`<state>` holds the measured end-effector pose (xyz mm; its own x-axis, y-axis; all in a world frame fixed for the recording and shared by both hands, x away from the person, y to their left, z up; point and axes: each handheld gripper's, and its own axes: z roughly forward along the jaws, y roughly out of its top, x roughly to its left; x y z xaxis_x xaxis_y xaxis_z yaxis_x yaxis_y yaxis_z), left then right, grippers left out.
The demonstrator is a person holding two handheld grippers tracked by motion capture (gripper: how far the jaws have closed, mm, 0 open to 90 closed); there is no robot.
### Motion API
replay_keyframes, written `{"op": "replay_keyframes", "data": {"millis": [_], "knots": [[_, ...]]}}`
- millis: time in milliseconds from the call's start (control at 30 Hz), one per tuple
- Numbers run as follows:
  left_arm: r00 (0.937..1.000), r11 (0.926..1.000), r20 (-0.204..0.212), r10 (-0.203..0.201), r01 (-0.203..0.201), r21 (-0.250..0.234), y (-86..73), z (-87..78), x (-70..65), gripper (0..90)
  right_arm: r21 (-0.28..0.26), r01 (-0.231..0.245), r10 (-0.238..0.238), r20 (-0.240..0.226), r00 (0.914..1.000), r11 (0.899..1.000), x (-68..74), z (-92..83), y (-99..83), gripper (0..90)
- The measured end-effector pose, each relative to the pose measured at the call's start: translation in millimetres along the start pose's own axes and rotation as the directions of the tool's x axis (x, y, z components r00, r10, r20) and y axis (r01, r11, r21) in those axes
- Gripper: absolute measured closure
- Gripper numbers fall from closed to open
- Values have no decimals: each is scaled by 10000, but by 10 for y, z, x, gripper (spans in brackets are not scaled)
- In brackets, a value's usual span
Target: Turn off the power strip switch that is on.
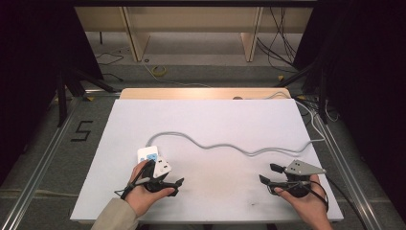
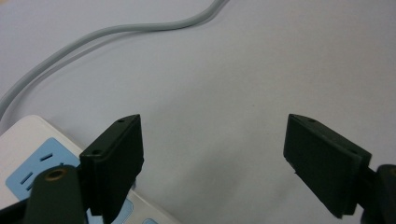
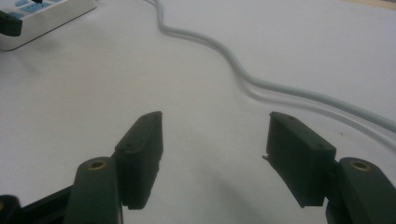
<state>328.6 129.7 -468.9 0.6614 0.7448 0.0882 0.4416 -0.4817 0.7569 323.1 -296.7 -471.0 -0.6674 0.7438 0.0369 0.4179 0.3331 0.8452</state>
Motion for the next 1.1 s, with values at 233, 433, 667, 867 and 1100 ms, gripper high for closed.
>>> {"op": "replay_keyframes", "data": {"millis": [233, 433, 667, 867, 1100], "knots": [[10000, 10000, -50, -46, 46, -66, 6, -24, 10, 206, 0, 36, -36, -32, 10000, 10000, 16, 3, 7, 375], [9998, 9999, -127, -130, 129, -92, 19, -42, 18, 224, -24, 32, -32, -14, 10000, 10000, 17, -4, 7, 376], [9995, 9996, -238, -215, 211, -164, 50, -72, 50, 283, -9, 37, -37, -39, 10000, 10000, 19, -2, 10, 376], [9977, 9995, -624, -257, 243, -224, 88, -127, 93, 539, -21, 16, -16, -28, 10000, 10000, 15, -5, 10, 377], [9958, 9987, -772, -482, 469, -197, 97, -174, 153, 801, -40, 13, -13, -16, 10000, 10000, 19, -4, 12, 377]]}}
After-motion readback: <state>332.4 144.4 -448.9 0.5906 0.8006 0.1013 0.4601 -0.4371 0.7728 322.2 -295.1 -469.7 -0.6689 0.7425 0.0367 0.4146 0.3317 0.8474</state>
